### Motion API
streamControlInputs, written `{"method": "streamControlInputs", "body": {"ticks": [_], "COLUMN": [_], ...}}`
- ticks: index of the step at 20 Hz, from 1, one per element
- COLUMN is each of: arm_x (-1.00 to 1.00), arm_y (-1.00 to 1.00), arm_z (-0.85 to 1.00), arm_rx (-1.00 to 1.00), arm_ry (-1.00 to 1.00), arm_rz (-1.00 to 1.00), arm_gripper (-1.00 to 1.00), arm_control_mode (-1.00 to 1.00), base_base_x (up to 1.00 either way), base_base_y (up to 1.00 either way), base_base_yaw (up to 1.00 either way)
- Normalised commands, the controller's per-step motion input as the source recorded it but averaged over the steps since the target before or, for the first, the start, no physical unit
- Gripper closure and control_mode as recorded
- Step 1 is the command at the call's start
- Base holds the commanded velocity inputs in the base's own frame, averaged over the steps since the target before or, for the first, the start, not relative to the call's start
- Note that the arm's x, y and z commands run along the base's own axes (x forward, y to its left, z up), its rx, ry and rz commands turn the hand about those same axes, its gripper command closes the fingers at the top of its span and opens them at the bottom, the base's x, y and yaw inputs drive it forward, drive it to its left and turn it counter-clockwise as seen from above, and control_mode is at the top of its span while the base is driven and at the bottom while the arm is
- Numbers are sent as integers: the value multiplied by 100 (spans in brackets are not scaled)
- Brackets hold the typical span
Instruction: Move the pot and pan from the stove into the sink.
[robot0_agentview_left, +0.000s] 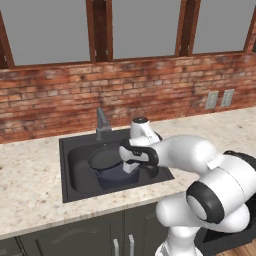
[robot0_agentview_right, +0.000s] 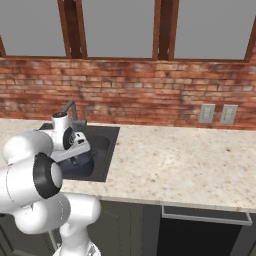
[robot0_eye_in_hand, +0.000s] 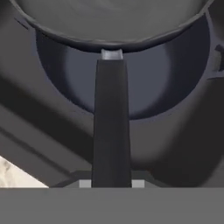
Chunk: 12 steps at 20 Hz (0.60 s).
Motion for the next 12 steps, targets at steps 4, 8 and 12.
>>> {"method": "streamControlInputs", "body": {"ticks": [4,8,12], "arm_x": [29,27,12], "arm_y": [0,7,3], "arm_z": [-28,20,90], "arm_rx": [-2,0,2], "arm_ry": [-3,2,10], "arm_rz": [0,-6,-11], "arm_gripper": [100,-100,-100], "arm_control_mode": [-100,-100,-100], "base_base_x": [0,0,0], "base_base_y": [0,0,0], "base_base_yaw": [0,0,0]}}
